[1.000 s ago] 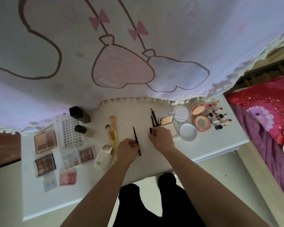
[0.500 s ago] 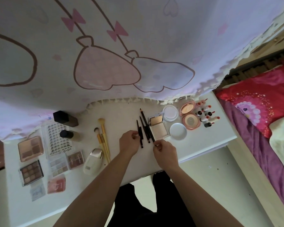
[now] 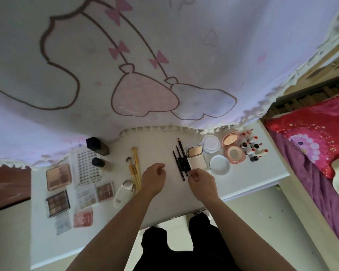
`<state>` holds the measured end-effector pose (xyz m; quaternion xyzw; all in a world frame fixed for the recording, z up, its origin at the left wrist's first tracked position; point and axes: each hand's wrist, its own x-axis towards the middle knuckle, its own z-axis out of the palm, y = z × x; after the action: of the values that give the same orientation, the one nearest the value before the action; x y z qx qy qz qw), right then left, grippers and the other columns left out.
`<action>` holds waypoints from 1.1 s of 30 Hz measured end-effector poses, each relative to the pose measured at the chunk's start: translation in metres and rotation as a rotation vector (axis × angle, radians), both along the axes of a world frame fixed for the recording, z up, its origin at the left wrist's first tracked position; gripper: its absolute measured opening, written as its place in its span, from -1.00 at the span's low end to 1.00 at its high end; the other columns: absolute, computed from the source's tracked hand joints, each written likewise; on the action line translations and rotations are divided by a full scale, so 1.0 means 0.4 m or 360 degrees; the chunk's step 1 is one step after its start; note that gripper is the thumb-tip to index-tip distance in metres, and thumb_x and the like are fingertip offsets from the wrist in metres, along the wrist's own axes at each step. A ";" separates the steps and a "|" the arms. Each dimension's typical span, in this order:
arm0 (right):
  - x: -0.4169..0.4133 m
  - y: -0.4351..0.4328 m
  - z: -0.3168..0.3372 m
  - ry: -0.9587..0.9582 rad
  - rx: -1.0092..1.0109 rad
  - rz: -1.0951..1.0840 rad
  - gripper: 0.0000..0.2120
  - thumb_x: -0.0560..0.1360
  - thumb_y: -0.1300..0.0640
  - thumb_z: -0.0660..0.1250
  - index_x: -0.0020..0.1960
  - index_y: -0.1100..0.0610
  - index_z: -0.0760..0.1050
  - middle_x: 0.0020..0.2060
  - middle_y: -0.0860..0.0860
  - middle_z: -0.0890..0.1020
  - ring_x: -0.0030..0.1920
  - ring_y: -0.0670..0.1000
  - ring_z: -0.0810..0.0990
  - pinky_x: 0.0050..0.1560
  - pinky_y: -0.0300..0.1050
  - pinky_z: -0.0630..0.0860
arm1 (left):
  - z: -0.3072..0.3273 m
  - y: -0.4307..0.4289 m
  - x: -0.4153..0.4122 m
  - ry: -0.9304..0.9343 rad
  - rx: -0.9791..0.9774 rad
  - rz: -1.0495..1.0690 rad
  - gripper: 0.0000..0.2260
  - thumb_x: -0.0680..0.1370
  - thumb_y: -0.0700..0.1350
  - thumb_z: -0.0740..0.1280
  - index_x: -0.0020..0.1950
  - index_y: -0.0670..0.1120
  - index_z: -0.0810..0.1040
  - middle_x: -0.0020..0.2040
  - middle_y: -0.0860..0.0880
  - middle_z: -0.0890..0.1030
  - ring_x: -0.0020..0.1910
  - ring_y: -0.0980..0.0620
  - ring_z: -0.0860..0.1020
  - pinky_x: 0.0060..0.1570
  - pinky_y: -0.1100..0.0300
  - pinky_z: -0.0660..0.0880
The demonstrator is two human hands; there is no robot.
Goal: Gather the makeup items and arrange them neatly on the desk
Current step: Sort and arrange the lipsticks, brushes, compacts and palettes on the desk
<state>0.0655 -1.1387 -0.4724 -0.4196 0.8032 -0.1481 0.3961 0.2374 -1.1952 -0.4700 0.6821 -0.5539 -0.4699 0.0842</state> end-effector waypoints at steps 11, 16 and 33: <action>0.212 -0.086 0.040 -0.0086 -0.0061 0.0363 -0.76 0.54 0.11 0.28 0.18 0.00 0.58 0.01 -0.05 0.64 0.06 -0.02 0.60 0.09 -0.16 0.49 | 0.013 0.102 0.296 -0.0674 -0.0334 -0.0350 -0.71 0.55 -0.09 0.27 0.26 0.05 0.55 0.23 -0.02 0.51 0.27 -0.10 0.42 0.27 0.02 0.36; 0.300 -0.093 0.021 -0.0106 0.0000 0.0537 -0.74 0.55 0.11 0.26 0.22 0.01 0.56 0.05 -0.04 0.63 0.08 -0.02 0.59 0.10 -0.17 0.48 | -0.009 0.159 0.357 -0.0631 -0.0295 -0.0276 -0.60 0.51 -0.09 0.35 0.35 0.04 0.47 0.26 -0.05 0.50 0.31 -0.13 0.41 0.19 -0.08 0.44; 0.379 -0.059 -0.014 -0.0126 0.0197 0.0892 -0.61 0.65 0.16 0.11 0.47 0.07 0.39 0.31 0.10 0.54 0.29 0.11 0.52 0.31 -0.09 0.41 | -0.048 0.188 0.388 -0.0437 -0.0122 -0.0041 -0.58 0.62 0.11 0.24 0.48 0.24 0.31 0.26 -0.02 0.39 0.28 -0.01 0.41 0.15 0.07 0.46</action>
<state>0.2172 -1.1622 -0.4778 -0.5942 0.6472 0.0000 0.4775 0.3926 -1.1202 -0.4892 0.7290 -0.5866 -0.3517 0.0277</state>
